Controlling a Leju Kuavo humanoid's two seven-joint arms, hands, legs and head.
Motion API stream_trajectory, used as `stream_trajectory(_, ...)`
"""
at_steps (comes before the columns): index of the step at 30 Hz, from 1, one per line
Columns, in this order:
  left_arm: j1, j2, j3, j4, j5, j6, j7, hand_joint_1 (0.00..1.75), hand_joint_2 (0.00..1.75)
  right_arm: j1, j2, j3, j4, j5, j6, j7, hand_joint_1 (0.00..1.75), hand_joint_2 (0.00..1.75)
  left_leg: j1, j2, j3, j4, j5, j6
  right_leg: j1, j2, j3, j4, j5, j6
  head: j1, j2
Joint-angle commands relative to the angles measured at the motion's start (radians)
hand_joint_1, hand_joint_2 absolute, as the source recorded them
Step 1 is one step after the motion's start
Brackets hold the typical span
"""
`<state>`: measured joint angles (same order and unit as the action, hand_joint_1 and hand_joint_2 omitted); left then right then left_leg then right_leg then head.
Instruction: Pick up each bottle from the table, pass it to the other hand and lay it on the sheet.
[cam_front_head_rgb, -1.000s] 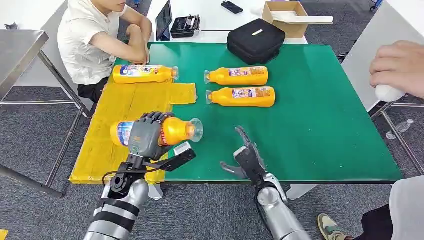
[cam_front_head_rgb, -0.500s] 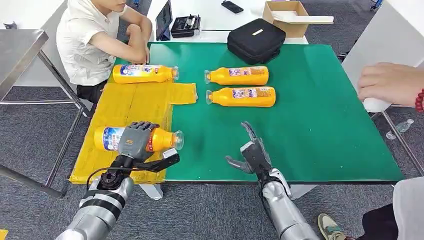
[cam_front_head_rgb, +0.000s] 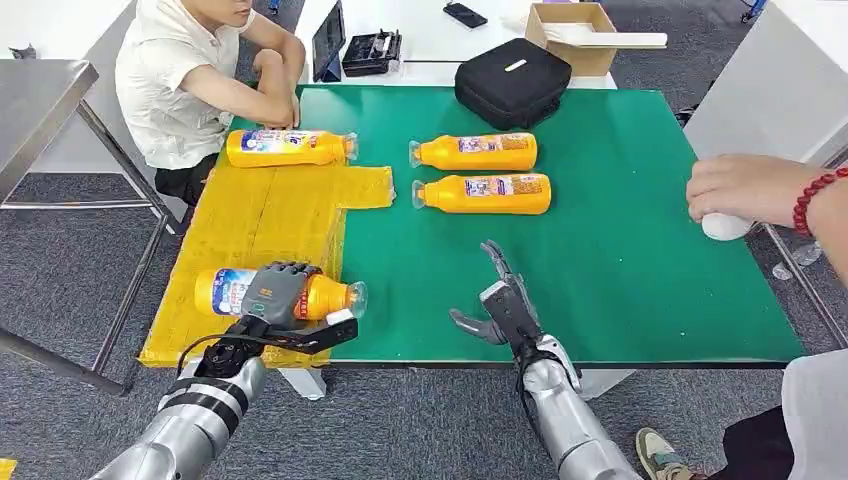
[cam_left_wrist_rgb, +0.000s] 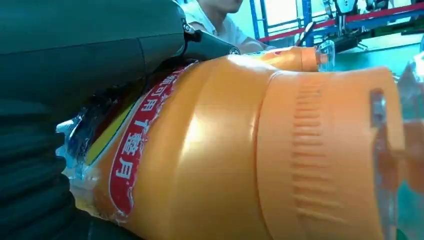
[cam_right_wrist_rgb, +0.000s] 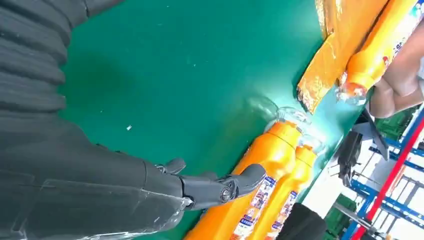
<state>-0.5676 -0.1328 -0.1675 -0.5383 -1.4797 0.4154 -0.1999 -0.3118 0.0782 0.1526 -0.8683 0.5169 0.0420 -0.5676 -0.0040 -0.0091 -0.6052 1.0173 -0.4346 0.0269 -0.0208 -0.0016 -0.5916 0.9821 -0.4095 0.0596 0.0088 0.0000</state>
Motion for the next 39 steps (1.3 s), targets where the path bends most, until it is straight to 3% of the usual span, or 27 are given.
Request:
stream_trajectory(1,-0.040,0.006,0.001,0.130,0.005,-0.011,-0.002,1.64,1.75,-0.054,0.004,-0.002,0.099,0.001,0.007,-0.004,0.00,1.75,0.001,0.003,0.004,0.000,-0.001,-0.002,0.001,0.002,0.003,-0.001,0.000,-0.003,0.000,0.000)
stream_trajectory(2,-0.040,0.006,-0.003,0.132,0.002,-0.008,0.010,1.41,1.75,-0.054,0.003,0.000,0.102,0.001,0.006,-0.005,0.00,1.75,0.001,0.003,0.004,-0.001,-0.001,-0.002,0.001,0.002,0.004,-0.001,0.000,-0.003,0.000,0.000)
stream_trajectory(3,-0.040,0.007,-0.009,0.133,-0.005,-0.007,0.013,0.68,1.75,-0.054,0.003,0.001,0.104,0.000,0.006,-0.006,0.00,1.75,0.001,0.002,0.003,0.000,-0.001,-0.001,0.001,0.002,0.003,0.000,0.000,-0.002,0.000,0.000)
stream_trajectory(4,-0.041,0.008,-0.014,0.137,-0.010,-0.009,0.026,0.56,1.75,-0.054,0.002,0.000,0.109,0.000,0.004,-0.007,0.00,1.75,0.001,0.003,0.005,-0.001,-0.001,-0.002,0.001,0.003,0.004,-0.001,0.000,-0.003,0.000,0.000)
stream_trajectory(6,-0.046,0.012,-0.027,0.152,-0.026,-0.032,0.050,0.05,1.75,-0.059,0.001,-0.002,0.120,-0.003,0.000,-0.012,0.00,1.75,0.001,0.003,0.005,-0.001,-0.001,-0.002,0.001,0.002,0.005,-0.001,0.000,-0.003,0.000,0.000)
stream_trajectory(14,-0.025,0.030,-0.032,0.202,-0.040,-0.092,0.085,0.09,1.75,-0.079,0.001,-0.005,0.157,-0.007,-0.004,-0.026,0.00,1.75,0.001,0.005,0.009,-0.002,-0.001,-0.002,0.001,0.004,0.008,-0.002,0.000,-0.003,0.000,0.000)
stream_trajectory(17,-0.026,0.025,-0.024,0.212,-0.031,-0.116,0.087,0.00,1.75,-0.085,-0.003,-0.008,0.173,-0.009,-0.008,-0.031,0.00,1.75,0.000,0.005,0.010,-0.002,-0.001,-0.002,0.001,0.004,0.009,-0.002,0.001,-0.003,0.000,0.000)
stream_trajectory(26,-0.048,0.028,0.016,0.266,0.027,-0.378,0.077,0.00,1.75,-0.151,0.002,-0.010,0.294,-0.007,-0.026,-0.070,0.00,1.75,0.000,0.006,0.016,-0.004,0.000,-0.002,0.001,0.005,0.015,-0.003,0.002,-0.003,0.000,0.000)
stream_trajectory(39,-0.055,0.024,-0.009,0.239,0.018,-0.318,0.032,0.00,1.75,-0.148,-0.003,-0.016,0.311,0.000,-0.049,-0.079,0.00,1.75,0.000,0.004,0.022,-0.004,0.000,-0.002,0.001,0.004,0.021,-0.003,0.002,-0.003,0.000,0.000)
